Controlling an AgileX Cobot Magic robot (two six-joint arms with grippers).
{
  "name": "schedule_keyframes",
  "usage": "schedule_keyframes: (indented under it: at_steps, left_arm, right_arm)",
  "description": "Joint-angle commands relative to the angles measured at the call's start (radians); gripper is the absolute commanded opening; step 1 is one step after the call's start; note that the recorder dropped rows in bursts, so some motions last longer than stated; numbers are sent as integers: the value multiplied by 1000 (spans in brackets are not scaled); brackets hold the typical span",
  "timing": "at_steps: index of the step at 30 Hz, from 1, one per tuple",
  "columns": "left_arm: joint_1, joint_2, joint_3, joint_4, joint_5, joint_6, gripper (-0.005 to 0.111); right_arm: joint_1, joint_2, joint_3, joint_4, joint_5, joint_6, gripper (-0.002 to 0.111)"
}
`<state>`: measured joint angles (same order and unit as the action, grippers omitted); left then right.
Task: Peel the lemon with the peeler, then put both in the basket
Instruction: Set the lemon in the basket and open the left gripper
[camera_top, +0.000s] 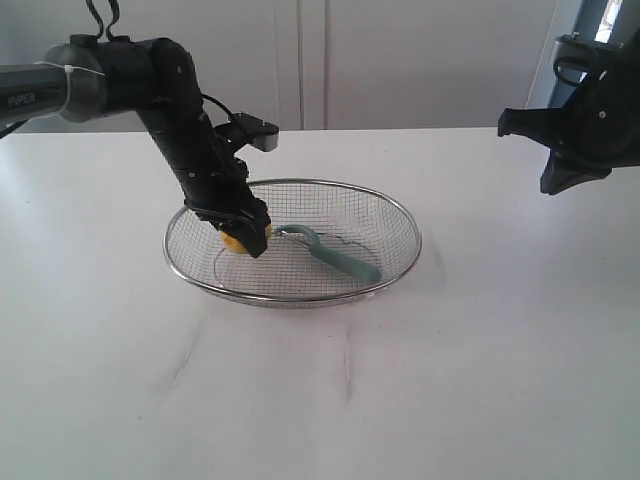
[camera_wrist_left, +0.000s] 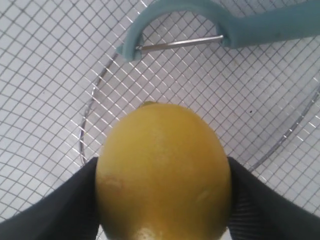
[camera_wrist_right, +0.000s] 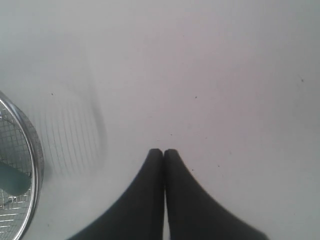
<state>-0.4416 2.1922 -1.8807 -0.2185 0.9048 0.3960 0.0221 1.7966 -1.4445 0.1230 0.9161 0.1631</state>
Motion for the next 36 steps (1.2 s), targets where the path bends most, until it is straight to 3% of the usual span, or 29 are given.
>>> schedule_keyframes:
  at_steps: [1, 23, 25, 32, 33, 36]
  left_arm:
    - [9, -4, -2, -35, 5, 0, 0]
    - [9, 31, -2, 24, -22, 0, 0]
    - [9, 31, -2, 24, -22, 0, 5]
    - [9, 31, -2, 21, -3, 13, 55]
    - [9, 31, -2, 12, 11, 31, 71]
    - [9, 31, -2, 12, 15, 31, 89]
  right_arm:
    - [-5, -11, 4, -8, -9, -3, 0]
    - [-5, -11, 4, -8, -15, -3, 0]
    - [-5, -11, 4, -8, -17, -3, 0]
    - [-5, -11, 4, -8, -27, -3, 0]
    - [-5, -11, 4, -8, -27, -3, 0]
    - [-5, -11, 4, -8, -27, -3, 0]
